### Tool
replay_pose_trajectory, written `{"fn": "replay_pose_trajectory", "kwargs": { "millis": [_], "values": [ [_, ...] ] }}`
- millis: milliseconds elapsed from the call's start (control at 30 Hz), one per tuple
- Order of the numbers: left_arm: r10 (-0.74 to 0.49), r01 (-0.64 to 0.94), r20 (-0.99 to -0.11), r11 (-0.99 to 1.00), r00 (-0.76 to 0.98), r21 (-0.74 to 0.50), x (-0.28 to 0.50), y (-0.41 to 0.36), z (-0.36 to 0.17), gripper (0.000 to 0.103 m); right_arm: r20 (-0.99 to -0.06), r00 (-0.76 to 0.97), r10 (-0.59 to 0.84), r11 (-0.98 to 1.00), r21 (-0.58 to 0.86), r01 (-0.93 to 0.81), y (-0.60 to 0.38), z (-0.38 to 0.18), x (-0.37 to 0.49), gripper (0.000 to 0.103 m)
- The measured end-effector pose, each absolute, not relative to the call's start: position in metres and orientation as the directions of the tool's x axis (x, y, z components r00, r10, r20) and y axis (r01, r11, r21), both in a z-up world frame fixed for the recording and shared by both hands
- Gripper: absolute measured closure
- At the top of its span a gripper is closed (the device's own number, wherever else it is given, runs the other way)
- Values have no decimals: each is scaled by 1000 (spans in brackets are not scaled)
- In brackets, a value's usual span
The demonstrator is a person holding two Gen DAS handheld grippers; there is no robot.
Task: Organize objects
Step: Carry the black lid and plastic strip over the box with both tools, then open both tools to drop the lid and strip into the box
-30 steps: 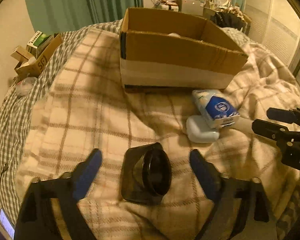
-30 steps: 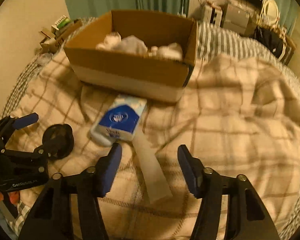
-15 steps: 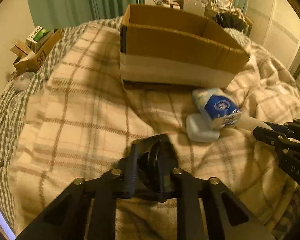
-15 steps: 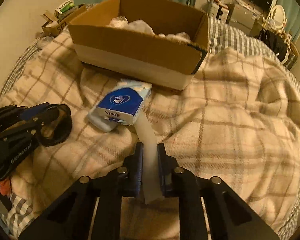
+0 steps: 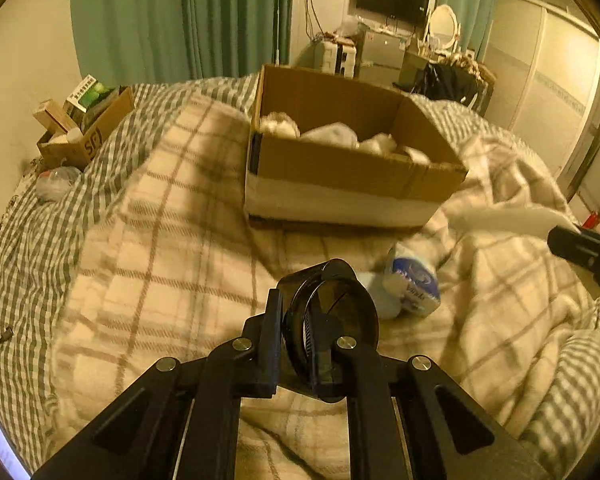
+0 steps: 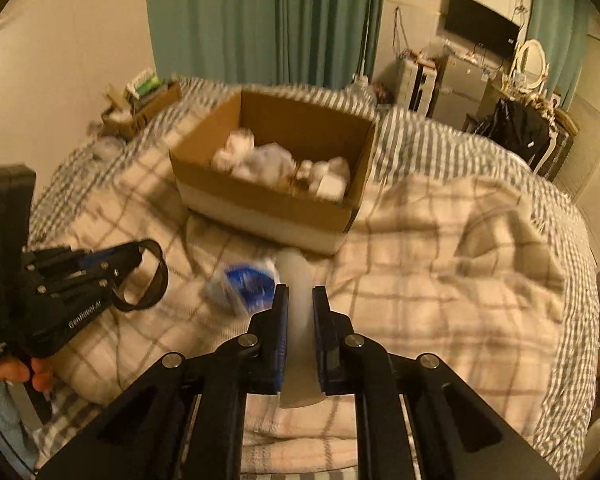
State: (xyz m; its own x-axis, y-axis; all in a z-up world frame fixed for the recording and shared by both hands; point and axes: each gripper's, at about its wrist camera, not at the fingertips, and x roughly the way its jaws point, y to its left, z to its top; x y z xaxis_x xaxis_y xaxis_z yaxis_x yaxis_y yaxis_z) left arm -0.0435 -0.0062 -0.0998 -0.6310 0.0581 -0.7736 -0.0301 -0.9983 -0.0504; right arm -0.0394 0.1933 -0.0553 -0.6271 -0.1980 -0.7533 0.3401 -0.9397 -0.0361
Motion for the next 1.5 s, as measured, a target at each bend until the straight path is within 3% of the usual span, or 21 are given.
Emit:
{"fn": "replay_pose_trajectory", "kwargs": {
  "millis": [300, 600, 1133, 1233, 1333, 1400, 1467, 1500],
  "values": [
    [77, -43, -704, -997, -706, -65, -77, -7, -32, 92, -643, -706, -297, -934, 42, 355, 193, 13, -79, 92],
    [54, -59, -667, -998, -743, -15, -163, 1, 19, 92, -552, -742, -379, -906, 60, 418, 172, 60, -152, 92],
    [32, -66, -766, -998, -642, 14, -251, 16, -73, 92, -679, -617, -397, -879, 87, 469, 155, -61, -241, 92],
    [42, -71, -775, -997, -631, 4, -253, 17, -80, 92, -677, -618, -399, -882, 100, 460, 157, -69, -245, 84],
    [56, -74, -771, -997, -634, -12, -249, 18, -77, 86, -663, -625, -412, -885, 128, 448, 162, -66, -245, 80],
    [54, -79, -771, -997, -635, -5, -243, 19, -71, 76, -648, -648, -400, -893, 119, 434, 167, -57, -239, 69],
    [35, -82, -771, -996, -636, 23, -235, 21, -66, 49, -628, -674, -390, -904, 122, 409, 176, -45, -231, 48],
    [25, -81, -768, -996, -640, 36, -231, 23, -63, 45, -620, -682, -388, -908, 130, 399, 180, -40, -227, 47]
  ]
}}
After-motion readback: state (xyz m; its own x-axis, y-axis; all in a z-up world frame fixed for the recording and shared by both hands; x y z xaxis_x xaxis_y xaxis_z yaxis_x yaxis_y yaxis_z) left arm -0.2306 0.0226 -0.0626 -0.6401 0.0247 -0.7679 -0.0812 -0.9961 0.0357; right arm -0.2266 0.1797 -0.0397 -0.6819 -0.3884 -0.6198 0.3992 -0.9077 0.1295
